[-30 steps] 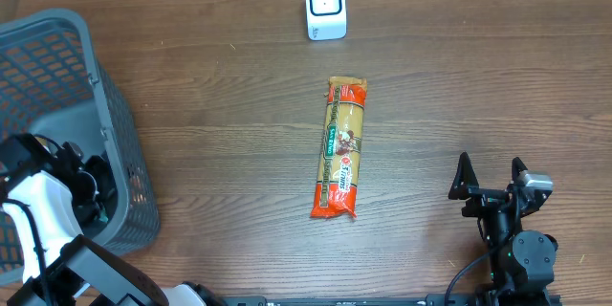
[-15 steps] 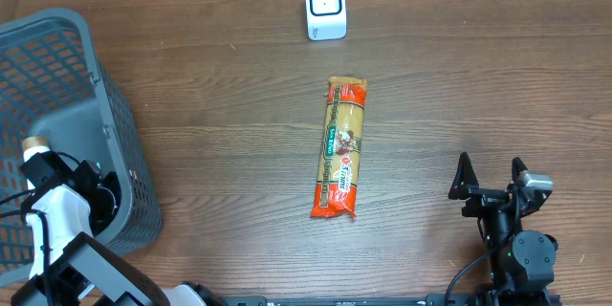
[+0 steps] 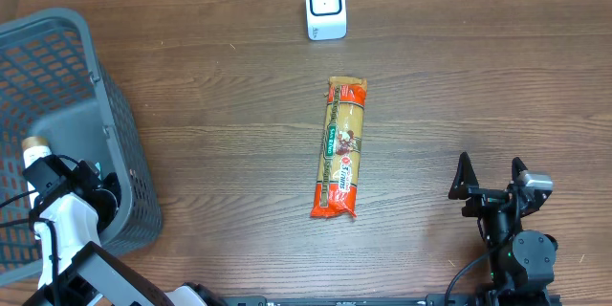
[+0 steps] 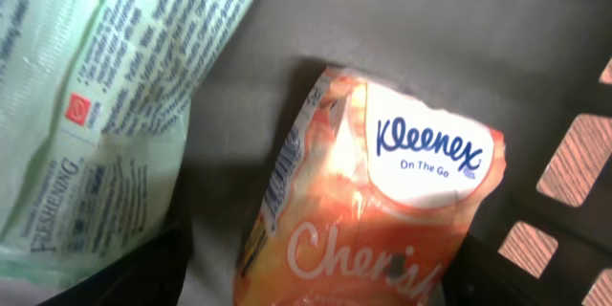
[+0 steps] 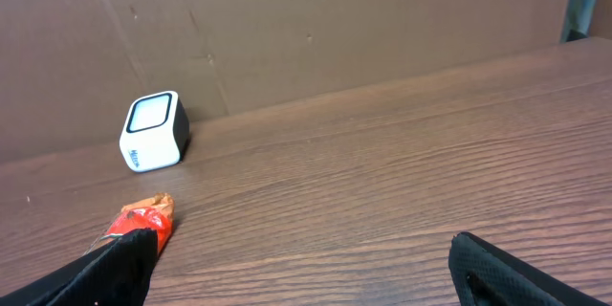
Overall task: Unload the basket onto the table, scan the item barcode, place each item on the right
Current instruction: 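Lower the left gripper into the basket onto the orange Kleenex pack, then lift the Kleenex pack and carry it beside the spaghetti pack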
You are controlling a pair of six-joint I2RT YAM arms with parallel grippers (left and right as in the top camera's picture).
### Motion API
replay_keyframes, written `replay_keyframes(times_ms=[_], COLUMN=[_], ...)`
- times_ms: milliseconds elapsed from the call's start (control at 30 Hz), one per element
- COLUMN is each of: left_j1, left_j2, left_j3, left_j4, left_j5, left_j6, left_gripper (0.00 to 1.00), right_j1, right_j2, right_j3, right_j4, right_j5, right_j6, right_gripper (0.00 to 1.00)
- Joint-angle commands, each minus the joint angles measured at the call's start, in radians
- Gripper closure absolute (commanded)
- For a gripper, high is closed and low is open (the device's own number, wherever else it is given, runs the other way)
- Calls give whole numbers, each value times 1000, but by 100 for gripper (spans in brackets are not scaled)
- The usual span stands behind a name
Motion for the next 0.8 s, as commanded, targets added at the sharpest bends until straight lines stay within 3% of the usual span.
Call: replay_keyframes(times_ms=[0, 167, 267, 433, 467, 533, 767], left_j1=[-4, -4, -4, -4, -4, -4, -3], left_j2=[51, 51, 51, 51, 51, 51, 51], left_j3=[-76, -92, -98, -98, -98, -98, -50], left_j4=[0, 24, 23, 37, 42, 50, 13], left_j5=[16, 12, 12, 11, 11, 11, 29], left_j6=[-23, -23, -23, -22, -22, -22, -22], left_gripper=[20, 20, 28, 58, 67, 96, 96], right_j1=[0, 0, 0, 0, 0, 0, 0], right_j2=[-10, -10, -10, -10, -10, -10, -10], right_j3=[21, 21, 21, 21, 21, 21, 21], right_j4=[-11, -11, -11, -11, -11, -11, -11], right_j5=[18, 18, 18, 18, 18, 18, 18], right_j6=[-5, -5, -6, -5, -5, -5, -5], right_gripper=[0, 0, 0, 0, 0, 0, 0])
